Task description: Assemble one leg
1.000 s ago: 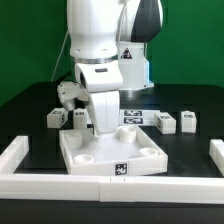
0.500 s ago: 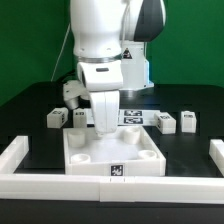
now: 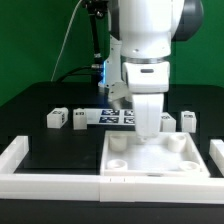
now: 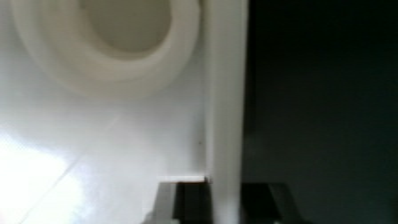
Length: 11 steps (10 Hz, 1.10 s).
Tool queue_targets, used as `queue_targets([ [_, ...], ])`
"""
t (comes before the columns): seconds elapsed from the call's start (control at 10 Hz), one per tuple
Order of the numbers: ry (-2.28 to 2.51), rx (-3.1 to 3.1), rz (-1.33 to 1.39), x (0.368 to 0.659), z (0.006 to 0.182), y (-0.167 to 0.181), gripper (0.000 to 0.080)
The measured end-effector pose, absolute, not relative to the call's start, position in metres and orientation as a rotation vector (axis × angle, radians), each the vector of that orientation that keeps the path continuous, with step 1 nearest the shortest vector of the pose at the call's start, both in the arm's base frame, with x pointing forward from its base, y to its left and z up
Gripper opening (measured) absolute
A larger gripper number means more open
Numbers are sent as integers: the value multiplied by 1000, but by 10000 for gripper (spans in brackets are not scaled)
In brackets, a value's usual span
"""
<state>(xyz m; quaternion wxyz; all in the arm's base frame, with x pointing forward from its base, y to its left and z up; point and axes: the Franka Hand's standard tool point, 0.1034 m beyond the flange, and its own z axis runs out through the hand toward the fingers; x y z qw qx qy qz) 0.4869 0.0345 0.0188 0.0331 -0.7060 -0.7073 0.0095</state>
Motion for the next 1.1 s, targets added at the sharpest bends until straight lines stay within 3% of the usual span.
queue_targets([
  [0.2, -2155, -2192, 18, 491, 17, 58, 61],
  [0.5, -2148, -2200, 24, 492, 18, 62, 61],
  [0.6, -2147, -2200, 24, 492, 18, 62, 145],
  [0.8, -2147, -2201, 25, 492, 18, 62, 447],
  [0.9, -2147, -2201, 25, 492, 18, 62, 447],
  [1.0, -2147, -2201, 25, 492, 18, 62, 574],
  [1.1, -2147, -2201, 25, 492, 18, 62, 626],
])
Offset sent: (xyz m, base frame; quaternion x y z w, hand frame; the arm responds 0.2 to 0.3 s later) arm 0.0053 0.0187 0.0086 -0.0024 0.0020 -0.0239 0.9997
